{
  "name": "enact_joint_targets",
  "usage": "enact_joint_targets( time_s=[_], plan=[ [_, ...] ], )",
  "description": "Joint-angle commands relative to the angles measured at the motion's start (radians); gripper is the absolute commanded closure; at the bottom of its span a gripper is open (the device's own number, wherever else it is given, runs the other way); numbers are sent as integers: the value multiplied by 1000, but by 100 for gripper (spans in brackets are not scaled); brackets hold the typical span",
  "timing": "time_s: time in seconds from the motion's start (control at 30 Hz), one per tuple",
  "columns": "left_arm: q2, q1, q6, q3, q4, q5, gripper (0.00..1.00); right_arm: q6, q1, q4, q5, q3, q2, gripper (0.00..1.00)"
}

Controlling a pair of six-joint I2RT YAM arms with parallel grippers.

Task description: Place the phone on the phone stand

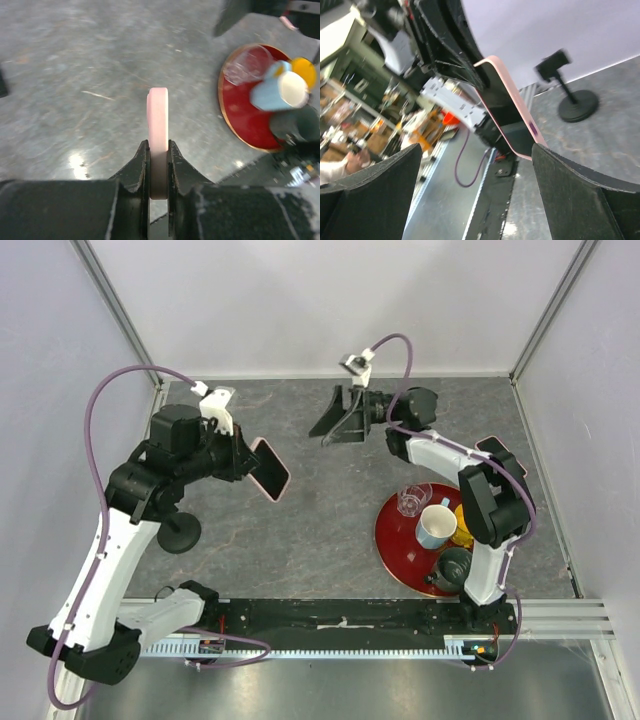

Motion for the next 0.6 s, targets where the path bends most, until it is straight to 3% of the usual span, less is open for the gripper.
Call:
enact_joint_targets(
  time_s=[0.0, 0.03, 0.07, 0.13, 0.17, 0.2, 0.23, 0.4, 0.57],
  plan=[
    [0, 23, -43, 54, 86, -305, 98, -82, -80, 188, 122, 22, 32, 2],
    [7, 35, -46, 55, 98, -341, 98, -135, -85, 105, 134, 17, 20, 2],
    [14, 47, -45, 55, 109, -347, 98, -310, -95, -131, 157, 11, 7, 2],
    [46, 99, -48, 67, 137, -349, 98, -567, -98, -445, 246, 17, -51, 2],
    [57, 122, -49, 69, 144, -344, 98, -834, -95, -808, 299, 54, -71, 2],
    [79, 167, -51, 71, 155, -338, 98, -952, -95, -951, 441, 77, -86, 2],
    [90, 193, -43, 64, 189, -305, 98, -1011, -94, -1044, 490, 100, -102, 2],
    [152, 351, -3, 26, 298, -217, 98, -1077, -115, -1112, 578, 88, -97, 2],
    [274, 397, 72, 40, 402, -228, 98, -1101, -115, -1089, 562, 74, -99, 2]
  ],
)
